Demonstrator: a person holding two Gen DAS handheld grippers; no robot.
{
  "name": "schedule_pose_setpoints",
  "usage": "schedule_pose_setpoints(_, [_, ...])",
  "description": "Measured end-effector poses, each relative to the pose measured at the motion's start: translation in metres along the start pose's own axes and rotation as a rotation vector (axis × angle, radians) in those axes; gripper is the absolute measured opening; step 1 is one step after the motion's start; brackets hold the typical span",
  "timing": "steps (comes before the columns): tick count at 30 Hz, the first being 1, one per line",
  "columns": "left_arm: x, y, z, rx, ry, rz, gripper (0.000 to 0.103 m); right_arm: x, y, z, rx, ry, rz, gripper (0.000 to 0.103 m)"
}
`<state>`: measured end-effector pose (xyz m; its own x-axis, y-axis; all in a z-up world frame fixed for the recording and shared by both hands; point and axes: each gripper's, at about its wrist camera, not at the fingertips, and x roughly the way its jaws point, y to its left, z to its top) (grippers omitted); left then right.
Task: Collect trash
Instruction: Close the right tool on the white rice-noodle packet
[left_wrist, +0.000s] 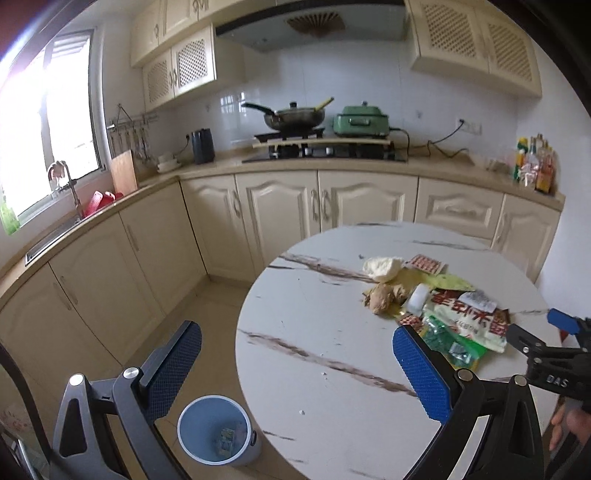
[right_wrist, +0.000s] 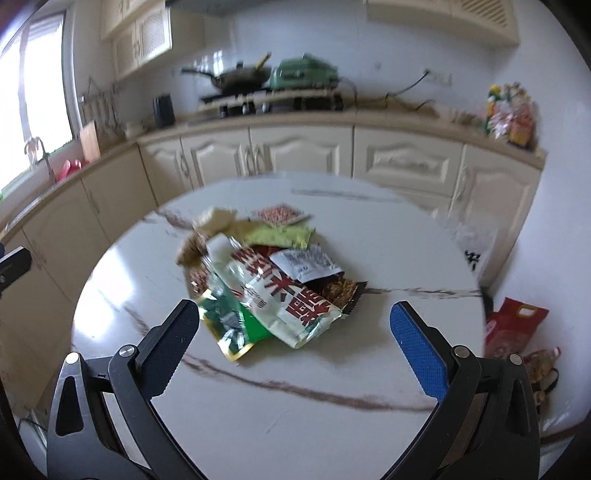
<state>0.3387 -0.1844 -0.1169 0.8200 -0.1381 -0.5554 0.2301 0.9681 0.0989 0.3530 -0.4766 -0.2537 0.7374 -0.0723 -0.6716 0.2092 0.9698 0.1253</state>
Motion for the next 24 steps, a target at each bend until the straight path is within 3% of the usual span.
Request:
schedule_pose_setpoints(6, [0.042,0.001,0.020,0.010,0.051,0.005,0.102,0.048,-0.002,0.007,-0.060,0.067,0.037,0.103])
schedule_pose_setpoints(10, [0.061,0.001,0.029,0.014,0.068,0.001,0.102,0.068,0.006,0.010,-0.113,0.094,0.106,0.103])
schedule_pose_setpoints(16, [0.065,0.003,0.026,0.023,0.066,-0.011,0.102,0.089,0.010,0.007,-0.130,0.199,0.126,0.088])
schedule_pose_setpoints(24, [0.059,0.009,0.013,0.010,0.083,-0.033,0.102,0.075,0.015,-0.006,-0.138,0.214,0.150,0.069])
